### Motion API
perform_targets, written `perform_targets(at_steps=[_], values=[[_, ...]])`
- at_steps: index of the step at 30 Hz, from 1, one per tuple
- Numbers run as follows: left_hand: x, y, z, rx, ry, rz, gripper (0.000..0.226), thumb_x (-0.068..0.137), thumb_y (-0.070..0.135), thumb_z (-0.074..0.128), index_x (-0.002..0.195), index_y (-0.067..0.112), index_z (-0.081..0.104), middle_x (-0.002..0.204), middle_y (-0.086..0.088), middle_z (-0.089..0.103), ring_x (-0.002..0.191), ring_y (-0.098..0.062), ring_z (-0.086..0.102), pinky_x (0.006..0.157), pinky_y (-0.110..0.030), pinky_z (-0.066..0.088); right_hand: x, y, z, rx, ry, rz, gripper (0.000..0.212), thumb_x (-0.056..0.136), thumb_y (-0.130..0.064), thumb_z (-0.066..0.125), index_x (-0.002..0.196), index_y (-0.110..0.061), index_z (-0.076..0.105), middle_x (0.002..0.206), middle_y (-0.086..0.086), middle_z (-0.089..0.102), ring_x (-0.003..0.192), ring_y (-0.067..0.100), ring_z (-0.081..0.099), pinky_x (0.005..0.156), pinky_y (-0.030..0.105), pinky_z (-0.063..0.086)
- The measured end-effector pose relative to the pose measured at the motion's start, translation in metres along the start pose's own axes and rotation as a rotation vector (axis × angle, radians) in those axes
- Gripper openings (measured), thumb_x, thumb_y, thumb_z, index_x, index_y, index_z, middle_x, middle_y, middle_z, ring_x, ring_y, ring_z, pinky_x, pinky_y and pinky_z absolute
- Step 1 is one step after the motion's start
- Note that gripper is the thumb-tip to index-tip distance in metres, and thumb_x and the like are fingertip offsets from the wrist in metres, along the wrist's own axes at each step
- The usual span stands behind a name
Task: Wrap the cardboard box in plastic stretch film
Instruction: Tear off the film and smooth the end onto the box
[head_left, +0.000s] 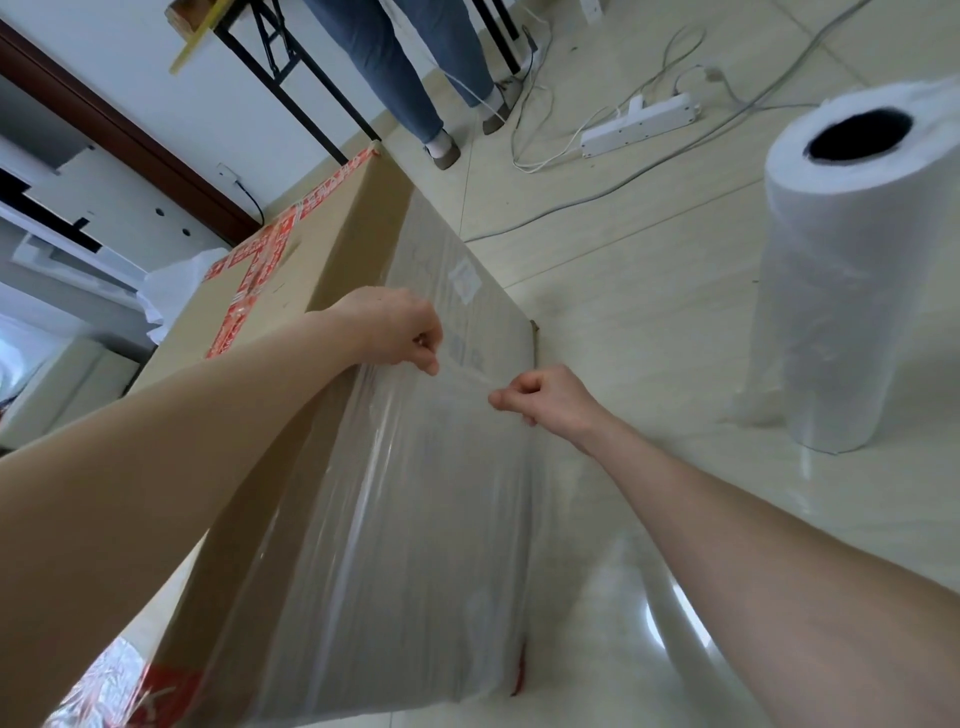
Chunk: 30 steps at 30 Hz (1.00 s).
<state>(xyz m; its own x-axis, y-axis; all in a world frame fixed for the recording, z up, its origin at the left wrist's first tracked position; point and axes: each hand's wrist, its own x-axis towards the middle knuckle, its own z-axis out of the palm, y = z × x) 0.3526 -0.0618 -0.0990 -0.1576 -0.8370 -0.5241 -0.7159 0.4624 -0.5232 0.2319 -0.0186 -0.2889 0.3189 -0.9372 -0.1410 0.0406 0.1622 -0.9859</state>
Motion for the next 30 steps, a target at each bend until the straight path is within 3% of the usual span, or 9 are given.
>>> perform_targets(at_steps=[3,6,9,11,16,20,23,27,30], values=[[-0.001,-0.006,0.001,0.002,0.011,0.003,0.018,0.085,0.041,0.065,0.087,0.023,0.065,0.078,0.012,0.059,0.075,-0.01,0.053,0.066,-0.027,0.045,-0.002,0.011,-0.006,-0.033,-0.087,0.033,0.025,0.072,-0.027,0.08,0.055,-0.02,0.063,0.052,-0.009,0.05,0.053,0.006,0.041,0.053,0.021,0.032],[0.001,-0.007,0.003,0.008,0.018,0.005,0.016,0.087,0.039,0.063,0.085,0.024,0.065,0.07,0.015,0.058,0.069,-0.007,0.051,0.068,-0.028,0.046,0.001,0.028,-0.009,-0.197,-0.057,0.074,0.036,0.073,-0.028,0.078,0.046,-0.018,0.056,0.045,-0.008,0.041,0.05,0.008,0.036,0.052,0.027,0.026],[0.004,-0.007,0.005,0.089,0.003,0.003,0.018,0.087,0.043,0.061,0.089,0.025,0.062,0.075,0.012,0.055,0.074,-0.01,0.047,0.068,-0.027,0.041,0.007,0.042,-0.009,-0.267,-0.006,0.101,0.025,0.075,-0.033,0.075,0.065,-0.012,0.067,0.067,0.008,0.064,0.064,0.016,0.052,0.061,0.028,0.037],[0.005,-0.009,0.005,0.158,-0.002,0.006,0.02,0.086,0.046,0.061,0.093,0.027,0.061,0.08,0.01,0.05,0.08,-0.012,0.045,0.068,-0.026,0.037,0.01,0.052,-0.007,-0.295,0.022,0.133,0.018,0.076,-0.034,0.074,0.069,-0.019,0.069,0.079,0.006,0.071,0.074,0.019,0.063,0.071,0.029,0.047],[0.007,-0.014,0.003,0.27,-0.002,0.03,0.023,0.084,0.052,0.06,0.078,0.031,0.051,0.07,0.015,0.04,0.083,-0.015,0.049,0.065,-0.026,0.039,0.021,0.073,0.0,-0.386,0.199,0.241,0.017,0.079,-0.04,0.069,0.072,-0.025,0.066,0.087,0.003,0.072,0.081,0.022,0.065,0.072,0.029,0.048],[0.004,-0.017,0.006,0.35,0.047,0.053,0.027,0.084,0.055,0.058,0.076,0.031,0.049,0.068,0.014,0.038,0.077,-0.013,0.043,0.068,-0.027,0.041,0.032,0.085,0.016,-0.396,0.244,0.298,0.019,0.082,-0.04,0.067,0.093,-0.025,0.071,0.102,0.005,0.071,0.098,0.026,0.064,0.081,0.031,0.048],[0.003,-0.02,0.008,0.389,0.06,0.068,0.03,0.085,0.056,0.054,0.072,0.031,0.044,0.066,0.015,0.038,0.075,-0.012,0.044,0.075,-0.03,0.044,0.041,0.09,0.03,-0.401,0.249,0.305,0.021,0.084,-0.038,0.065,0.098,-0.023,0.07,0.108,0.007,0.069,0.102,0.028,0.063,0.085,0.033,0.05],[0.003,-0.022,0.01,0.419,0.079,0.076,0.029,0.086,0.057,0.052,0.075,0.031,0.046,0.065,0.016,0.038,0.074,-0.012,0.044,0.074,-0.027,0.037,0.049,0.097,0.042,-0.394,0.304,0.347,0.018,0.085,-0.036,0.063,0.098,-0.026,0.07,0.109,0.005,0.069,0.101,0.027,0.063,0.081,0.03,0.047],[0.003,-0.023,0.013,0.431,0.087,0.083,0.025,0.087,0.057,0.05,0.083,0.032,0.05,0.068,0.016,0.038,0.073,-0.011,0.042,0.075,-0.025,0.034,0.056,0.1,0.047,-0.427,0.344,0.391,0.019,0.086,-0.036,0.062,0.099,-0.025,0.071,0.11,0.007,0.069,0.103,0.028,0.063,0.086,0.033,0.05]])
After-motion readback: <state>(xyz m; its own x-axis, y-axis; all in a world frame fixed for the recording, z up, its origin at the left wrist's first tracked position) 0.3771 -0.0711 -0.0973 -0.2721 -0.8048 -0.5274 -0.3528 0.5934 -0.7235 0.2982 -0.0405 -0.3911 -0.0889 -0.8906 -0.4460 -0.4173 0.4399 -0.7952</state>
